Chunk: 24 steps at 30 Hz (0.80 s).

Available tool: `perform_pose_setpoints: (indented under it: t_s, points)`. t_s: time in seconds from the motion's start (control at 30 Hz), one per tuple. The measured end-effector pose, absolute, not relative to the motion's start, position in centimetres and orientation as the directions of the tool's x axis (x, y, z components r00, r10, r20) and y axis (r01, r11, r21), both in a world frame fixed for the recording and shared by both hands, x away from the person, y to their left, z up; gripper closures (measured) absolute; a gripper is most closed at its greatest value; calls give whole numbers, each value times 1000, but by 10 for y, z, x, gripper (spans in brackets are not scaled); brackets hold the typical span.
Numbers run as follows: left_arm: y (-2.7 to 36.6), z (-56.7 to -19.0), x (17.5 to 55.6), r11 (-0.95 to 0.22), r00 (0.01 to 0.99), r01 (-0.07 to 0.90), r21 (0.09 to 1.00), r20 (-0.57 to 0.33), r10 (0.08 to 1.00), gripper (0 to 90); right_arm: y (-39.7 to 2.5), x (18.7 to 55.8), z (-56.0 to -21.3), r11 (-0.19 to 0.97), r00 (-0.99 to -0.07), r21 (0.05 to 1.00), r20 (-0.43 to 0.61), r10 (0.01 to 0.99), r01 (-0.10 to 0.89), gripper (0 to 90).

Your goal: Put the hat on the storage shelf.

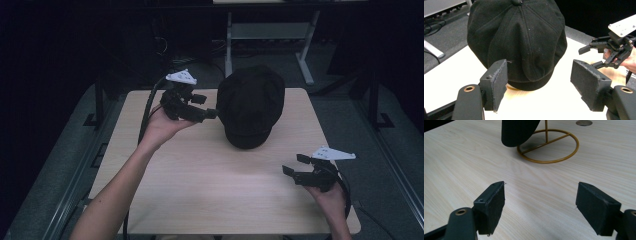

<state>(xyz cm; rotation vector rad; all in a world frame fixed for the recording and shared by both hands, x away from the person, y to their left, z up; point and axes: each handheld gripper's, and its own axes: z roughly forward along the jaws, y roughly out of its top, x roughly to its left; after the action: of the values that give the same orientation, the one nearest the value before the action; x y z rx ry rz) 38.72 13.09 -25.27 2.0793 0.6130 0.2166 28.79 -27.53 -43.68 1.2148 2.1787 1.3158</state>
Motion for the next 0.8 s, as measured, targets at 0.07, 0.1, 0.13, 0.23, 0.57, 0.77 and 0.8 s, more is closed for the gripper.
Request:
perform_pose_setpoints:
  t_s: [0.07,0.1,0.13,0.23,0.57,0.77,0.8]
  points:
    - [133,-254,385,-443,860,342,829,-86,502,295,-274,287,-437,213,-585,839,146,797,500,230]
    - [134,-256,384,-445,862,342,828,-87,500,295,-274,287,-437,214,-587,840,144,797,498,230]
    - [135,-257,383,-444,863,340,829,-87,498,295,-274,287,-437,215,-587,840,144,797,498,230]
    - [138,-260,380,-443,862,340,830,-87,499,295,-273,287,-437,218,-586,838,143,797,501,230]
    - [156,-275,373,-434,854,359,827,-103,511,292,-268,286,-439,233,-592,832,136,795,504,230]
    - [167,-285,369,-417,844,370,830,-113,524,288,-263,287,-440,244,-596,828,129,793,505,230]
    - [168,-287,368,-418,844,370,829,-112,525,287,-263,287,-440,245,-596,828,129,793,505,230]
